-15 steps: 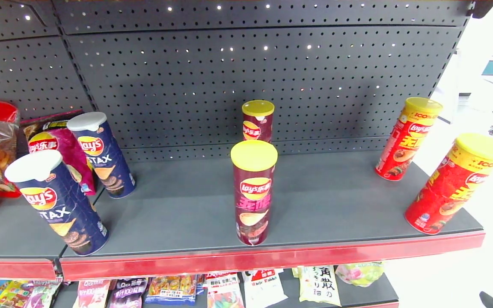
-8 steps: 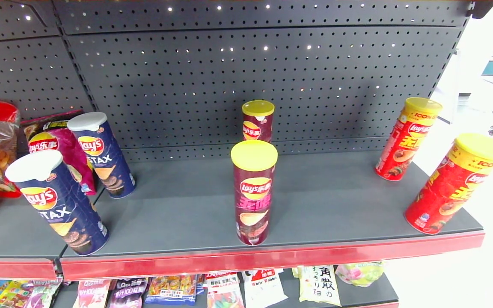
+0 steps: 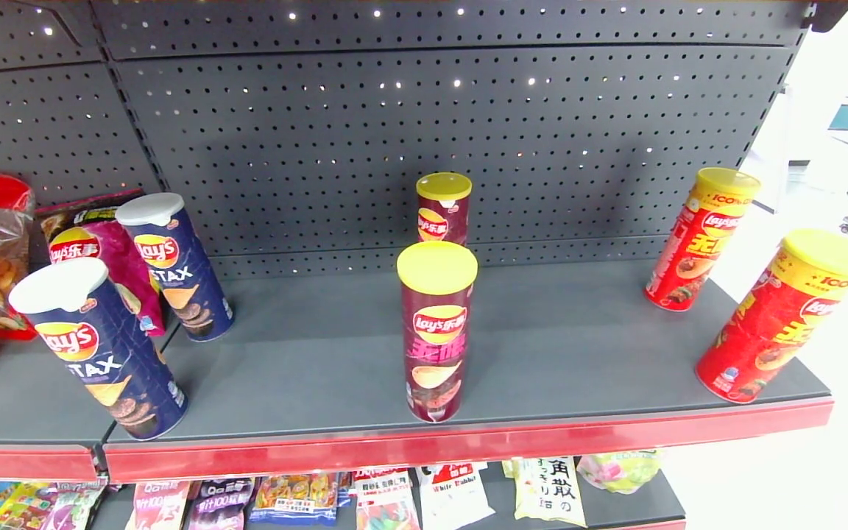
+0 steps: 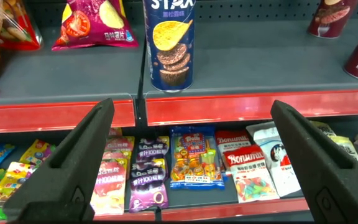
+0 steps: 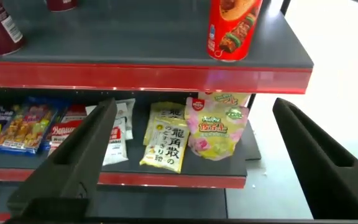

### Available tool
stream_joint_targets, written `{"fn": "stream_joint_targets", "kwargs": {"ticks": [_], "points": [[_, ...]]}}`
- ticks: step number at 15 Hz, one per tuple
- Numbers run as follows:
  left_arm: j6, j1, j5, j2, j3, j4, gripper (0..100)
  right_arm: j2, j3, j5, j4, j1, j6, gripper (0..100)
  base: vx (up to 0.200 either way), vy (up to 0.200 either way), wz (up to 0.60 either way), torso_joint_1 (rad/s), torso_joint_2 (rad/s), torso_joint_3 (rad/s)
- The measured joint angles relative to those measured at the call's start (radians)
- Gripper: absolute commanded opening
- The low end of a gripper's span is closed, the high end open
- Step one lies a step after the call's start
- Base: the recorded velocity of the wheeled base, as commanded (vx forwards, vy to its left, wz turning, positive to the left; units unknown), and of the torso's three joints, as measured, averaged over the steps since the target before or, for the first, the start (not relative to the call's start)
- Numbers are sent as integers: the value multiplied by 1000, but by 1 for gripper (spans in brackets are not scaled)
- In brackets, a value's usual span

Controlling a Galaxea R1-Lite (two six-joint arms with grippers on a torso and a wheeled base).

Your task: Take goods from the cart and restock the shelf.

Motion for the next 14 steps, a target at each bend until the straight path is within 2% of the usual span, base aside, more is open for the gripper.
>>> {"fn": "stream_joint_targets", "kwargs": {"ticks": [7,9,10,11,12,14], "points": [[0,0,0,0,0,0,100,-51,6,34,-8,56,-15,100,0,0,0,0,0,0],[0,0,0,0,0,0,100,-70,15,-39,-36,59,-16,100,0,0,0,0,0,0],[0,0,0,0,0,0,100,-76,23,-141,-40,59,12,100,0,0,0,0,0,0],[0,0,0,0,0,0,100,-79,30,-187,-39,59,66,100,0,0,0,0,0,0],[0,0,0,0,0,0,100,-80,34,-198,-38,59,85,100,0,0,0,0,0,0],[0,0,0,0,0,0,100,-82,38,-159,-37,59,1,100,0,0,0,0,0,0]]}}
